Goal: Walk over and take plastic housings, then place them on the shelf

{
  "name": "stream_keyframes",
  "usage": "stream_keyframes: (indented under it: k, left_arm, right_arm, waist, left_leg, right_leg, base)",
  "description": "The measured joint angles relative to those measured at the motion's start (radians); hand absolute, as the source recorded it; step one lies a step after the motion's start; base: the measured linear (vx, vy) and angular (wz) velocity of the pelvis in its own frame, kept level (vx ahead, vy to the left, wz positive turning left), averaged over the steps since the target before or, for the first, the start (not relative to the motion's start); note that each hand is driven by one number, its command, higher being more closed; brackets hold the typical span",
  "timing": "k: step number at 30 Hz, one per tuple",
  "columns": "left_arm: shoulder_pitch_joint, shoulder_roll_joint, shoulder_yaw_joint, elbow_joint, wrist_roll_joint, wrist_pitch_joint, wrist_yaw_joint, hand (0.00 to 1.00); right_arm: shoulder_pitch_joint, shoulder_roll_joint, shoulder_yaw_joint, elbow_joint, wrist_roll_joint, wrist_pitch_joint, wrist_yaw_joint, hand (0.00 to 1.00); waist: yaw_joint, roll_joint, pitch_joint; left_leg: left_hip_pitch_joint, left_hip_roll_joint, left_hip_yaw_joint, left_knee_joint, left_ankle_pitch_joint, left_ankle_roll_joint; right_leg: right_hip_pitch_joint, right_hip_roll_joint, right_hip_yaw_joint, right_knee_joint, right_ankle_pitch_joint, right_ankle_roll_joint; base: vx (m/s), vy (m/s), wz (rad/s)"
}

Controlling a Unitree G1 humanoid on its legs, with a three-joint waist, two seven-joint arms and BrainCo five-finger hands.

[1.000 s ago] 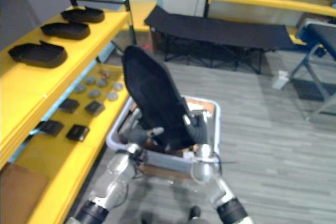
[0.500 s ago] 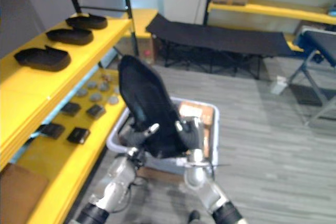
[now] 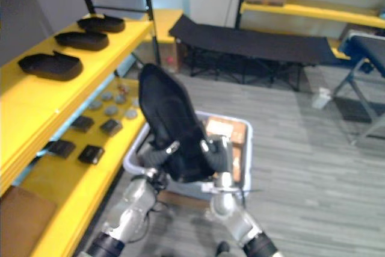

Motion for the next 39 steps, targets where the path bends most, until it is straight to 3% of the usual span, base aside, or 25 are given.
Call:
stream_keyframes:
  k: [4,8,12,15,18,20,23,27,31,35,39]
  left_arm:
    - [0.000,0.006,-0.002,-0.008,-0.002,0.007,0.000,1.00]
    - [0.000,0.009,-0.002,-0.008,0.000,0.017,0.008,1.00]
    - [0.000,0.031,-0.003,-0.047,0.003,0.017,0.014,1.00]
    - [0.001,0.029,0.032,-0.134,0.039,0.012,0.018,1.00]
    - [0.001,0.000,0.059,-0.188,0.090,-0.006,0.024,1.00]
    - [0.001,-0.024,0.091,-0.201,0.164,-0.013,0.058,1.00]
    - [0.019,-0.026,0.151,-0.198,0.299,-0.032,0.129,1.00]
    - [0.054,-0.032,0.220,-0.176,0.335,-0.067,0.146,1.00]
    - [0.099,-0.045,0.240,-0.181,0.341,-0.112,0.131,1.00]
    - [0.201,-0.061,0.239,-0.265,0.353,-0.135,0.121,1.00]
    - [0.358,-0.080,0.246,-0.356,0.351,-0.254,0.085,1.00]
  right_arm:
    - [0.012,-0.013,0.001,0.000,0.066,-0.024,0.042,0.00]
    - [0.024,-0.033,-0.005,0.000,0.162,-0.042,0.135,0.00]
    - [0.070,-0.056,-0.088,-0.030,0.250,-0.100,0.326,0.00]
    - [0.106,-0.110,-0.179,-0.115,0.334,-0.107,0.502,0.00]
    - [0.096,-0.129,-0.258,-0.186,0.498,-0.088,0.713,0.00]
    - [0.087,-0.132,-0.331,-0.205,0.615,-0.059,0.813,0.00]
    - [0.083,-0.141,-0.441,-0.236,0.750,-0.032,0.900,0.00]
    - [0.101,-0.136,-0.574,-0.324,0.860,-0.033,0.965,0.00]
    - [0.202,-0.060,-0.654,-0.352,0.891,-0.032,0.958,0.00]
    - [0.357,0.053,-0.656,-0.332,0.894,-0.028,0.872,0.00]
    - [0.547,0.140,-0.684,-0.224,0.952,-0.011,0.807,0.00]
  waist:
    - [0.000,-0.002,-0.001]
    - [0.000,-0.002,-0.001]
    - [0.000,-0.004,0.000]
    - [-0.001,-0.005,0.000]
    - [-0.001,-0.006,0.001]
    - [-0.001,-0.007,0.001]
    - [-0.008,-0.007,0.001]
    - [-0.026,-0.006,0.000]
    - [-0.030,-0.003,-0.001]
    - [-0.059,0.004,-0.002]
    - [-0.079,0.016,0.000]
  left_leg:
    - [-0.004,0.000,-0.004,0.002,0.000,0.000]
    - [-0.004,0.000,-0.004,0.002,0.000,0.000]
    - [-0.003,0.000,-0.003,0.002,0.000,0.000]
    - [0.010,0.000,0.001,0.003,0.000,0.000]
    - [0.025,0.002,0.018,0.001,-0.002,0.002]
    - [0.030,0.001,0.024,-0.002,-0.003,0.002]
    - [0.043,0.002,0.044,-0.013,-0.003,0.002]
    - [0.060,0.004,0.059,-0.032,0.000,-0.001]
    - [0.057,0.004,0.078,-0.034,-0.002,0.000]
    - [0.058,0.005,0.086,-0.033,-0.014,-0.001]
    - [0.060,0.006,0.114,-0.032,-0.032,0.002]
  right_leg:
    - [0.000,0.000,-0.006,0.000,0.000,0.000]
    - [0.000,0.000,-0.006,0.000,0.000,0.000]
    - [0.001,0.000,-0.006,0.000,0.000,0.000]
    - [0.014,0.000,-0.006,0.000,0.000,0.000]
    - [0.022,0.006,0.004,0.000,-0.001,0.000]
    - [0.020,0.007,0.016,0.000,-0.004,0.000]
    - [0.017,0.009,0.025,0.000,-0.010,-0.001]
    - [0.015,0.011,0.046,0.000,-0.014,0.004]
    - [-0.003,0.012,0.066,0.000,-0.009,0.009]
    - [-0.006,0.013,0.075,0.000,-0.009,0.012]
    - [-0.020,0.021,0.102,0.000,-0.011,0.015]
  base:
    - [-0.02,0.011,0.03]
    - [0.00,0.000,0.00]
    - [0.00,0.000,0.00]
    - [0.00,0.001,-0.02]
    - [-0.02,0.002,-0.09]
    - [-0.04,0.008,-0.13]
    - [-0.03,0.010,-0.17]
    - [0.01,0.013,-0.12]
    - [0.04,0.020,-0.14]
    - [0.06,0.035,-0.10]
    - [0.02,0.022,-0.19]
